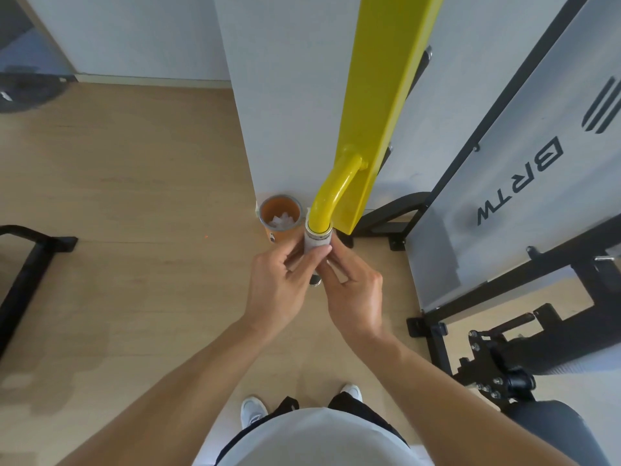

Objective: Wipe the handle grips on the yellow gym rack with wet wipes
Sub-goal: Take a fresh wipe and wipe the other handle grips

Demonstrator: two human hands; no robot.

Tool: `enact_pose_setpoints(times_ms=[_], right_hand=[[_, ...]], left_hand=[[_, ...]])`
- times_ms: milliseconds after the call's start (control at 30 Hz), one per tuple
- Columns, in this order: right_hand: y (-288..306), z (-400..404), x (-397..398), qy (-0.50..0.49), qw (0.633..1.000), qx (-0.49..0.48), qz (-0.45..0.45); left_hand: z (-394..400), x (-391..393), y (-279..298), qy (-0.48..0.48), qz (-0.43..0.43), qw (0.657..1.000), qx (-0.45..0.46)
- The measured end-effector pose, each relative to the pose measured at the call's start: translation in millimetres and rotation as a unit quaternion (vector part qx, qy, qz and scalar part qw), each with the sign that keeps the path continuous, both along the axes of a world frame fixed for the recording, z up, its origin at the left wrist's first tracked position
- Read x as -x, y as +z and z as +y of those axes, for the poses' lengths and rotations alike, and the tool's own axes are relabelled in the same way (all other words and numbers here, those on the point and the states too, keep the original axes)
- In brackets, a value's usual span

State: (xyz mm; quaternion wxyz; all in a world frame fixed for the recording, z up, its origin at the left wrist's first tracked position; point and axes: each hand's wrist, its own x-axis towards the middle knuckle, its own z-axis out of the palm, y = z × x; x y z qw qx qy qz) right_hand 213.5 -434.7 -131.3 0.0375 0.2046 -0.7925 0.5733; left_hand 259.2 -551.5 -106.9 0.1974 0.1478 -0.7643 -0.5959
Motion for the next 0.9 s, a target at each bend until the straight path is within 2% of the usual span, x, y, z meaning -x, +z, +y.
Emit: enact_pose_setpoints(times_ms=[100,167,300,400,467,567,633,700,800,900], right_hand=[[-23,0,-2,0.005,0.997,-0.06,-0.037],[-23,-1,-1,0.001,0.997,-0.06,-0.043],[2,-4,-1,-0.005,1.0,0.008,0.004],[5,-7,-2,-0.006,0.999,0.037,0.022],[-11,-5,-5,-0.015,1.0,-0.011,0.015],[-36,1,-5,0.011,0.993,-0.109,-0.041],[-37,3,-3,0.02,0.992,-0.111,-0.059],[-21,3,-1,0.013,0.995,-0.084,-0.052],[17,1,-2,-0.01,0.999,0.001,0.03],[25,-4,-2,-0.018,0.997,0.053,0.049]], left_hand=[[0,-1,-18,0.013,-0.058,0.997,0.051],[-1,0,-19,0.01,-0.061,0.997,0.051],[2,0,8,-0.002,0.02,0.998,-0.057],[5,-1,10,0.019,0.041,0.998,-0.04],[5,-3,-4,0.027,0.004,1.0,-0.003],[3,-6,-34,0.028,-0.095,0.993,0.061],[2,-8,-43,0.027,-0.12,0.991,0.061],[2,-8,-30,0.021,-0.089,0.995,0.034],[3,-7,7,0.018,0.013,0.999,-0.039],[4,-4,20,0.022,0.053,0.998,-0.03]])
